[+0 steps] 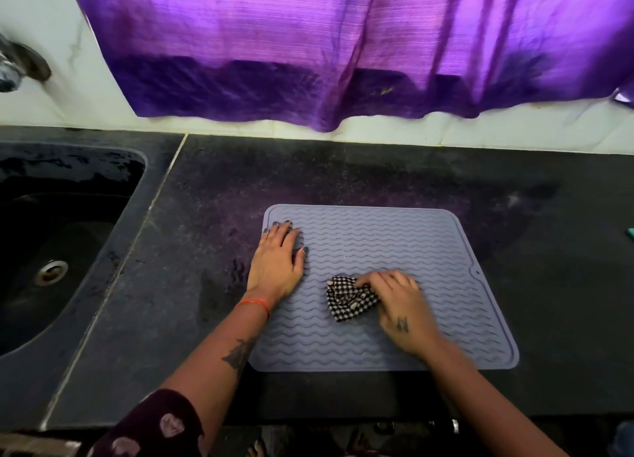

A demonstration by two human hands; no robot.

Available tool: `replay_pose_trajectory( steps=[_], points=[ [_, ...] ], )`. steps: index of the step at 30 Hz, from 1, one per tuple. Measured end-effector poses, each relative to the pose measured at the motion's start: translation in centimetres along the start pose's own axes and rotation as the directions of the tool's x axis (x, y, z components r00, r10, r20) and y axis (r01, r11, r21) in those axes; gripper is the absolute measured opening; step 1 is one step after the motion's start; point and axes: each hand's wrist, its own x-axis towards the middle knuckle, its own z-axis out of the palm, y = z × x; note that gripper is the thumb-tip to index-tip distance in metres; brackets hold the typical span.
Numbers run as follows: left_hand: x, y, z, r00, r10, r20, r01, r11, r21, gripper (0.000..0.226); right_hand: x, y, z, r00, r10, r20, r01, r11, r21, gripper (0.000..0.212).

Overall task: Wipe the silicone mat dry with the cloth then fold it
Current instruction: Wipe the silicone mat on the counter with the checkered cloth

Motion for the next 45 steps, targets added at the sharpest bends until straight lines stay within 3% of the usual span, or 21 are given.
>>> replay_pose_trajectory(
  steps=[4,9,15,21,25,29,33,36,40,45],
  points=[
    [0.0,0.0,0.1,1.0,-0.003,0.004,0.003,1.0,0.018,0.06,3.1,0.5,-0.2,0.999,0.018,-0.048,-0.019,1.0,-0.002,0.06],
    [0.0,0.1,0.0,1.0,-0.01,0.002,0.01,1.0,0.012,0.06,4.4,0.8,2.0,0.999,0.001,0.052,0.007,0.988,-0.156,0.077],
    [0.0,0.2,-0.1,1.0,-0.017,0.004,0.017,1.0,0.012,0.059,7.1,1.4,1.1,0.999,0.029,-0.018,-0.031,0.99,-0.137,0.066],
    [0.0,0.2,-0.1,1.0,-0.013,-0.006,0.013,1.0,0.008,0.057,8.2,2.0,2.0,0.997,0.02,0.069,-0.012,0.993,-0.119,0.069],
    [0.0,0.1,-0.1,1.0,-0.017,-0.007,0.017,1.0,0.016,0.057,10.1,2.6,1.5,0.998,-0.016,-0.055,0.011,0.996,-0.094,0.068],
    [0.0,0.2,-0.1,1.0,-0.027,0.0,0.027,1.0,0.006,0.057,9.8,2.3,3.3,0.998,0.058,-0.007,-0.059,0.993,-0.103,0.065],
    [0.1,0.2,-0.1,1.0,-0.028,-0.012,0.028,1.0,0.0,0.056,11.9,3.2,1.8,0.998,0.024,0.05,-0.021,0.999,-0.047,0.067],
    [0.1,0.1,0.0,0.999,-0.03,-0.014,0.03,1.0,0.007,0.056,14.0,3.4,1.1,0.998,0.048,-0.048,-0.05,0.998,-0.039,0.069],
    [0.1,0.0,0.2,0.999,-0.034,-0.015,0.035,0.999,0.009,0.059,14.3,3.2,2.7,0.989,0.115,0.089,-0.105,0.988,-0.113,0.078],
    [0.1,0.0,0.1,0.999,-0.029,-0.014,0.029,1.0,0.011,0.065,16.7,5.3,0.6,0.973,0.051,0.224,-0.056,0.998,0.017,0.066]
  ],
)
